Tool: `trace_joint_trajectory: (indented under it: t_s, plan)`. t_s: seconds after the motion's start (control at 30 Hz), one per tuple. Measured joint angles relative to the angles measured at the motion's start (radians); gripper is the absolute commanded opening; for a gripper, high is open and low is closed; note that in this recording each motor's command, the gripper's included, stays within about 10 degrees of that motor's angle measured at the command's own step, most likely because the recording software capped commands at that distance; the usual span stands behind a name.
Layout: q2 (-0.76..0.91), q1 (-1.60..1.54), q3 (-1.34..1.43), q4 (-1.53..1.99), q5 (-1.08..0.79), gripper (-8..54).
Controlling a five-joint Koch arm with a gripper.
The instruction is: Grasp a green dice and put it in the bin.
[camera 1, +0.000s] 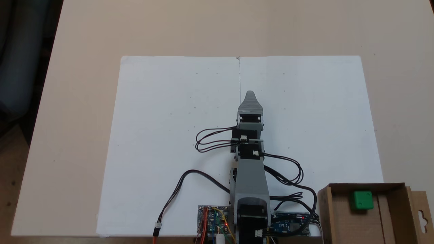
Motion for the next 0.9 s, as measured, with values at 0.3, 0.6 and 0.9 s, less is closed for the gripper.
trace_joint_trajectory:
  t_s: [0.3,0.6,0.9]
  plan:
    - [0.002,0.000,0.130,-0.314,0.000,45.4]
    - [0.002,-0.009,0.150,-0.586,0.002,45.9]
    - [0.002,-0.005,0.150,-0.847,0.002,45.9]
